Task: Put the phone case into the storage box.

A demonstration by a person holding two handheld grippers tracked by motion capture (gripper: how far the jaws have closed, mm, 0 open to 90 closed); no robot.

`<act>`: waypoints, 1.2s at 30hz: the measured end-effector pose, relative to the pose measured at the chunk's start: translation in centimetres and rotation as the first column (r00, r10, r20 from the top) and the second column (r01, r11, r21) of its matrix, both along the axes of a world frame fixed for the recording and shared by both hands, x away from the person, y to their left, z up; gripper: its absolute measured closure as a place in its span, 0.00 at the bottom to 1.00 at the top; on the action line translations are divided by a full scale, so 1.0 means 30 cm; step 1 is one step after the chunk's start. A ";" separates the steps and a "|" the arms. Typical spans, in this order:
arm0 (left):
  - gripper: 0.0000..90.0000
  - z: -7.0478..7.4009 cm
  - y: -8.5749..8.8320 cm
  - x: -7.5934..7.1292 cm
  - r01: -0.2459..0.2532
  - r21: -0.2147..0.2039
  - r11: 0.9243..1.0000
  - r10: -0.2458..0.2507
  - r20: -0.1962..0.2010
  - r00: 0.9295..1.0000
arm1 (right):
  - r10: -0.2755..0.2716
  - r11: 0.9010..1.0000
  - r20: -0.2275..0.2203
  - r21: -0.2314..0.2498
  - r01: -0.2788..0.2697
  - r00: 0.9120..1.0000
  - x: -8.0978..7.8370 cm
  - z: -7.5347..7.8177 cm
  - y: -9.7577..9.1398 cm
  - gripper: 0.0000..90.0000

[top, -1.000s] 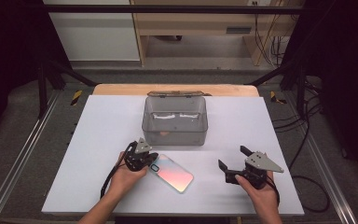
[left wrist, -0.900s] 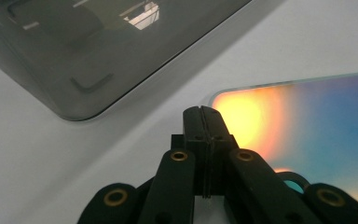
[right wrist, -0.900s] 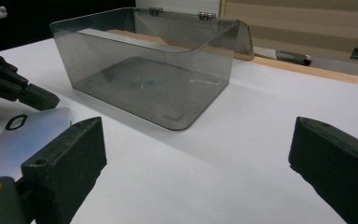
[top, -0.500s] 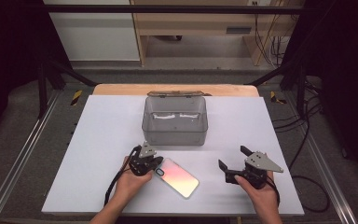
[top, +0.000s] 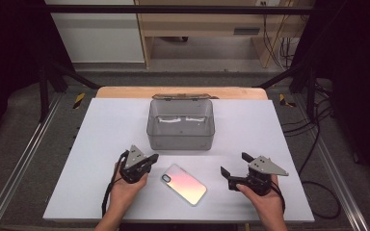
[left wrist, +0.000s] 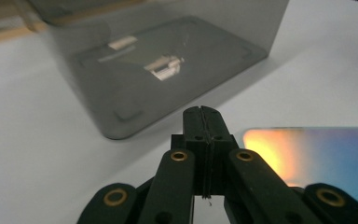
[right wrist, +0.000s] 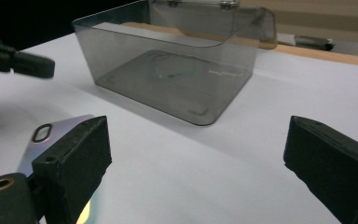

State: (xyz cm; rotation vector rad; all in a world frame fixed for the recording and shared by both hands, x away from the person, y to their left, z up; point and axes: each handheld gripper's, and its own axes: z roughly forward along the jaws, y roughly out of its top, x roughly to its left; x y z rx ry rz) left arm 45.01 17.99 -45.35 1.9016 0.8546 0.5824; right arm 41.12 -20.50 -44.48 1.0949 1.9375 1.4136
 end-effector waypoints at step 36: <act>0.02 0.035 0.304 -0.122 -0.238 -0.216 0.947 0.268 0.118 0.956 | 0.230 0.945 -0.283 -0.163 -0.283 0.931 -0.040 -0.068 0.333 0.06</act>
